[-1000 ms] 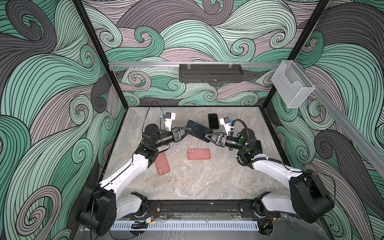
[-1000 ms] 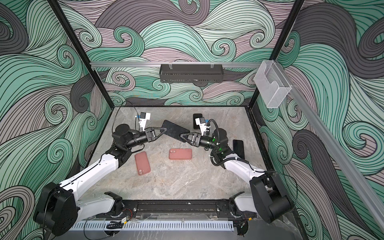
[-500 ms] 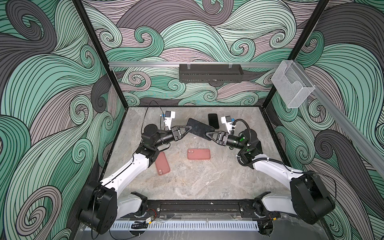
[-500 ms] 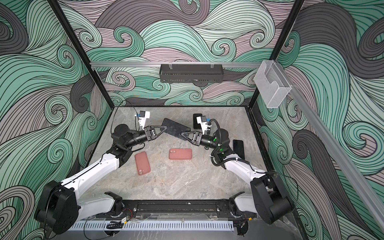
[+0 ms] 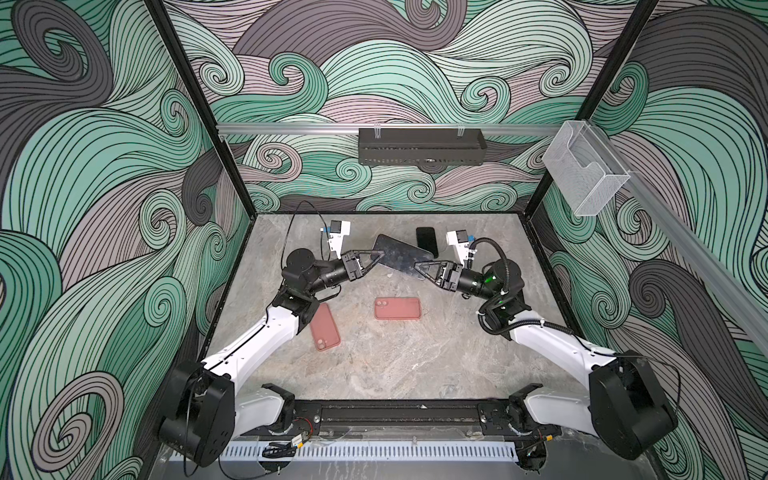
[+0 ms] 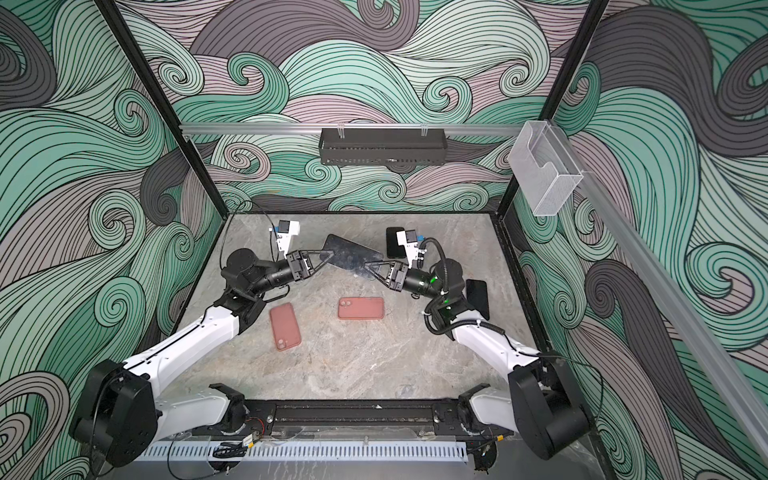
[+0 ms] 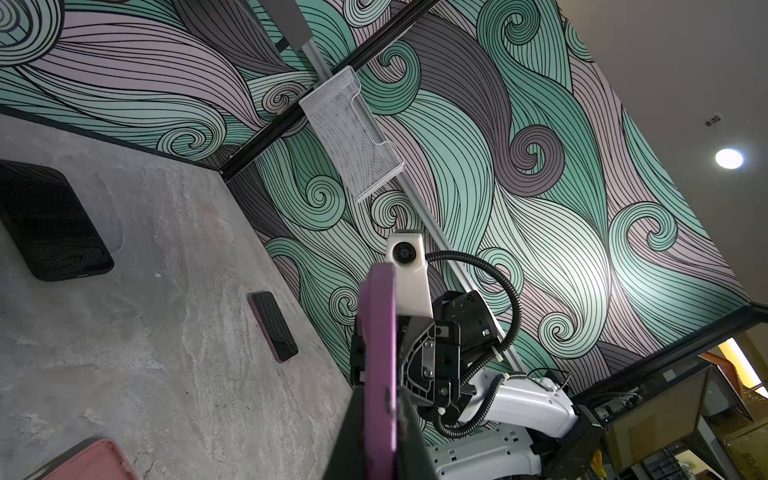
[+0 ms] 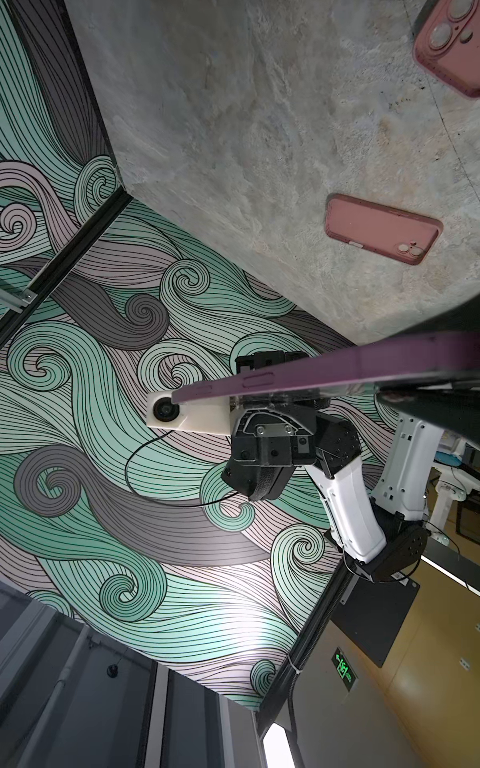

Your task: Put the phone into the phone case

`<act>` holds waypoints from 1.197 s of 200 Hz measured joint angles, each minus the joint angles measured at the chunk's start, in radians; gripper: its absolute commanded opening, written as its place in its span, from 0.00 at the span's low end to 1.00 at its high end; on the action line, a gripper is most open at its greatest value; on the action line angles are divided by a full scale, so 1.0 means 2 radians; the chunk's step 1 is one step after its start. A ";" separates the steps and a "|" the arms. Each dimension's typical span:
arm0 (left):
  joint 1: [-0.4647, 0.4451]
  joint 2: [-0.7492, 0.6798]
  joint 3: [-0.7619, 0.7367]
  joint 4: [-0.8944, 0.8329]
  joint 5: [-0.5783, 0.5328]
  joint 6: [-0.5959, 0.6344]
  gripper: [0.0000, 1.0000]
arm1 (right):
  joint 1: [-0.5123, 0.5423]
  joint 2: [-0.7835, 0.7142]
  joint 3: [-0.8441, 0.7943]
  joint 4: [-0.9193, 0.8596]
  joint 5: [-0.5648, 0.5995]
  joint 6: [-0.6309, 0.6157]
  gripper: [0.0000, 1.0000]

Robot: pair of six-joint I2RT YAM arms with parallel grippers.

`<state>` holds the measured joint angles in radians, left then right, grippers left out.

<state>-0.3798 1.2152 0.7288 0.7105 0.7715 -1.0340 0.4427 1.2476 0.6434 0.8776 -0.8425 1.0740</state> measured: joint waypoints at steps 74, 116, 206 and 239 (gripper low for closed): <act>0.003 -0.010 0.007 -0.116 -0.024 0.072 0.58 | 0.001 -0.038 0.001 -0.080 0.019 -0.036 0.03; 0.006 -0.032 0.014 -0.203 -0.056 0.122 0.69 | 0.001 -0.060 0.021 -0.167 0.047 -0.073 0.00; 0.006 -0.032 0.038 -0.389 -0.142 0.217 0.71 | -0.010 -0.053 0.142 -0.544 0.155 -0.251 0.00; 0.006 0.003 0.036 -0.433 -0.179 0.238 0.68 | -0.021 0.000 0.168 -0.631 0.158 -0.290 0.00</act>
<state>-0.3676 1.2209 0.8017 -0.1558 0.4133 -0.5587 0.4015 1.2472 0.9802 -0.3851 -0.5262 0.4931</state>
